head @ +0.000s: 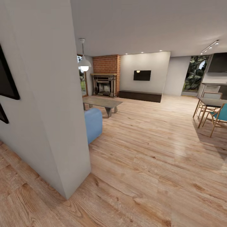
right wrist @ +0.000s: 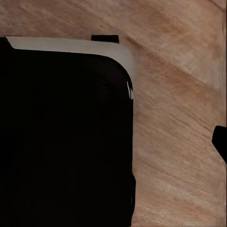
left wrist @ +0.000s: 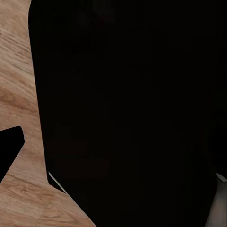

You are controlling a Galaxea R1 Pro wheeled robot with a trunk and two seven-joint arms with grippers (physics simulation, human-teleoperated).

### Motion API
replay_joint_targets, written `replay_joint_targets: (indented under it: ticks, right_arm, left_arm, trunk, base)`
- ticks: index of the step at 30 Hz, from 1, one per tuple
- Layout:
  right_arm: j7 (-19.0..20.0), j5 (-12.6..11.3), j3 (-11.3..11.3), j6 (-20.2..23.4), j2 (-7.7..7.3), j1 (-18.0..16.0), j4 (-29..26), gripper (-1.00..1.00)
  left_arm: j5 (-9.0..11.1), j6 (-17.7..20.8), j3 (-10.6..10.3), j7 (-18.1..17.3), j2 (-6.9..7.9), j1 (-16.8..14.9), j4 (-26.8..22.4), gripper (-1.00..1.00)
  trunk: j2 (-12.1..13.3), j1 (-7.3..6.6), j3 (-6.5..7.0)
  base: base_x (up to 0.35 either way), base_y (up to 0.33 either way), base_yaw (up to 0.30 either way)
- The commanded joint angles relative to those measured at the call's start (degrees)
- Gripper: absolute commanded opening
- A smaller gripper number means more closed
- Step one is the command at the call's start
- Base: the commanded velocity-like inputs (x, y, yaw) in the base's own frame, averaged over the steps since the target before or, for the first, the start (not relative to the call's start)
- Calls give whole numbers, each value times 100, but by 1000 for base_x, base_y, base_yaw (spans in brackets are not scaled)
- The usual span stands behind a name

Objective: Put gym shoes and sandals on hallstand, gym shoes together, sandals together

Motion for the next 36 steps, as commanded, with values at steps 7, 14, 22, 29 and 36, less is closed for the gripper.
replay_joint_targets:
  ticks: [7, 14, 22, 29, 36]
  right_arm:
    - [-298, -2, -10, 1822, -99, -622, -2781, 100]
    - [-421, -16, -17, 1567, -133, -893, -2628, 100]
    - [-456, -15, -7, 341, -136, -969, -2015, 100]
    - [-463, -4, 4, 4, -136, -984, -1742, 100]
    - [-465, 8, 7, -62, -134, -987, -1684, 100]
  left_arm:
    - [-6, 2490, 2, 30, 3, -5, -4642, 100]
    - [3, 2072, 8, 11, 7, -47, -4353, 100]
    - [-1, 954, 48, 4, 83, -62, -4114, 100]
    - [-1, 696, 61, 8, 131, -62, -4064, 100]
    - [-2, 645, 63, 14, 142, -62, -4054, 100]
  trunk:
    - [-3, 0, -5]
    - [-3, 0, -5]
    - [-3, 0, -5]
    - [-3, 0, -5]
    - [-3, 0, -5]
  base:
    - [0, 0, 0]
    - [0, 0, 0]
    - [0, 0, 0]
    - [0, 0, 0]
    - [0, 0, 0]
